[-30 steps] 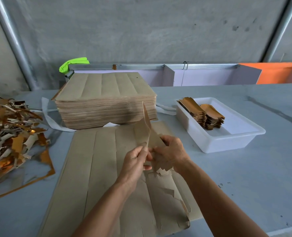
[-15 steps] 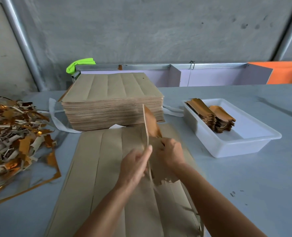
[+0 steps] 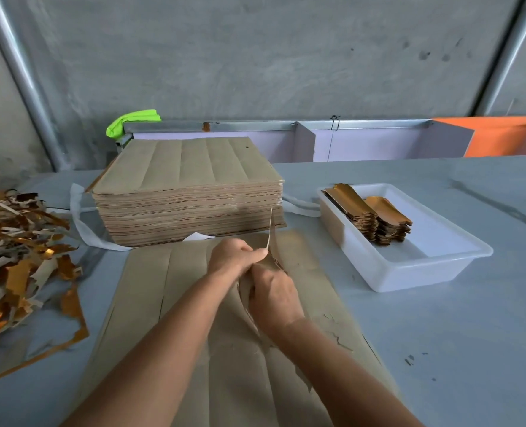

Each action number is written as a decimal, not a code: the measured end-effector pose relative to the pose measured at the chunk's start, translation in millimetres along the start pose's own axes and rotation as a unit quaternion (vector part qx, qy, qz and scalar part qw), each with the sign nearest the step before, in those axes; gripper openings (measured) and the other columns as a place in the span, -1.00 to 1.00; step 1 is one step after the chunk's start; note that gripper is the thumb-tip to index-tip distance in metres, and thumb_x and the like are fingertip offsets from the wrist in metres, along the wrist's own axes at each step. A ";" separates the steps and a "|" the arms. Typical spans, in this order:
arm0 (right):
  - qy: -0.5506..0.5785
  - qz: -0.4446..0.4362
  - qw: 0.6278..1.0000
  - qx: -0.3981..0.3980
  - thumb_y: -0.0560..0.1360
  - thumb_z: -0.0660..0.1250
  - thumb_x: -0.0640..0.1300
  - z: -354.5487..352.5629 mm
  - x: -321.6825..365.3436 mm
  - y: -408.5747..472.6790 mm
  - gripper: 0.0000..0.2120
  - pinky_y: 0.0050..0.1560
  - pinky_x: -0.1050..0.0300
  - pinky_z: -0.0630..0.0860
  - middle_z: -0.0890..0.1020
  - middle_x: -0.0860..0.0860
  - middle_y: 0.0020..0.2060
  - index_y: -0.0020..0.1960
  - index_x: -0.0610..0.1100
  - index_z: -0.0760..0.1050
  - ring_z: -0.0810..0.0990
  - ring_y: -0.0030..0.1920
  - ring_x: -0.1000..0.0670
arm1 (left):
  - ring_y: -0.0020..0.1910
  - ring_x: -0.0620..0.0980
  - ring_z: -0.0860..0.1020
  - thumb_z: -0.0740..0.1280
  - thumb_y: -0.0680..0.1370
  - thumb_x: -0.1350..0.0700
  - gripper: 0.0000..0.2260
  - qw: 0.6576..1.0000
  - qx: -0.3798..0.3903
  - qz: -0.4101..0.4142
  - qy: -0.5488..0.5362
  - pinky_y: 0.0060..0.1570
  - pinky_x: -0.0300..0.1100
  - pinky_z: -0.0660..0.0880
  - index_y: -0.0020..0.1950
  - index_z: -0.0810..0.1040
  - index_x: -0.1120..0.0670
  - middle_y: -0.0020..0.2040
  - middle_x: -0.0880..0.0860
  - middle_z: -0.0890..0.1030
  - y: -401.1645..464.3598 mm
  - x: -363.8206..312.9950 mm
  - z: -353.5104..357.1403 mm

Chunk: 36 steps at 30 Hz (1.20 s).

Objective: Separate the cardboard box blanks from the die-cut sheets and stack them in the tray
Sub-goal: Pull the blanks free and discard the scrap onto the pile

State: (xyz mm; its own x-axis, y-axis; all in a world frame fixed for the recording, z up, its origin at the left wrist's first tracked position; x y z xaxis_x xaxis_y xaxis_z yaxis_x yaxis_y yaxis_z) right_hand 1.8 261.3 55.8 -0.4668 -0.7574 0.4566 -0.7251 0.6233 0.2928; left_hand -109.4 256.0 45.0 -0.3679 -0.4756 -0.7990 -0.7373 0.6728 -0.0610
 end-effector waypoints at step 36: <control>0.062 -0.080 0.994 -0.048 0.44 0.31 -0.17 -48.3 -12.8 56.0 -0.87 -0.21 0.10 0.44 0.57 -0.11 -0.17 -0.15 -0.24 0.53 0.49 -0.26 -0.13 | -0.24 -0.10 0.45 0.17 0.55 0.43 -0.75 0.951 0.172 0.167 -0.197 -0.12 -0.26 0.46 -0.26 0.42 0.17 -0.25 0.04 0.47 -42.1 -33.7 -10.5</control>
State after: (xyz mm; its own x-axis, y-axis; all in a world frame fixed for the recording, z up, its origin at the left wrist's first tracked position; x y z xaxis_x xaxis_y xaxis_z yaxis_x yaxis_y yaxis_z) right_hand -8.4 315.3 106.9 -0.2795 -0.8224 0.4955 -0.7309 0.5169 0.4456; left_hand -71.9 237.7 80.8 -0.2574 0.0001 -0.9663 -0.3628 0.9269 0.0967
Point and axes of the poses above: each hand's wrist, its own y-axis towards the middle knuckle, its own z-axis out of the palm, x = y × z, the point moved 9 cm from there along y, towards the middle knuckle
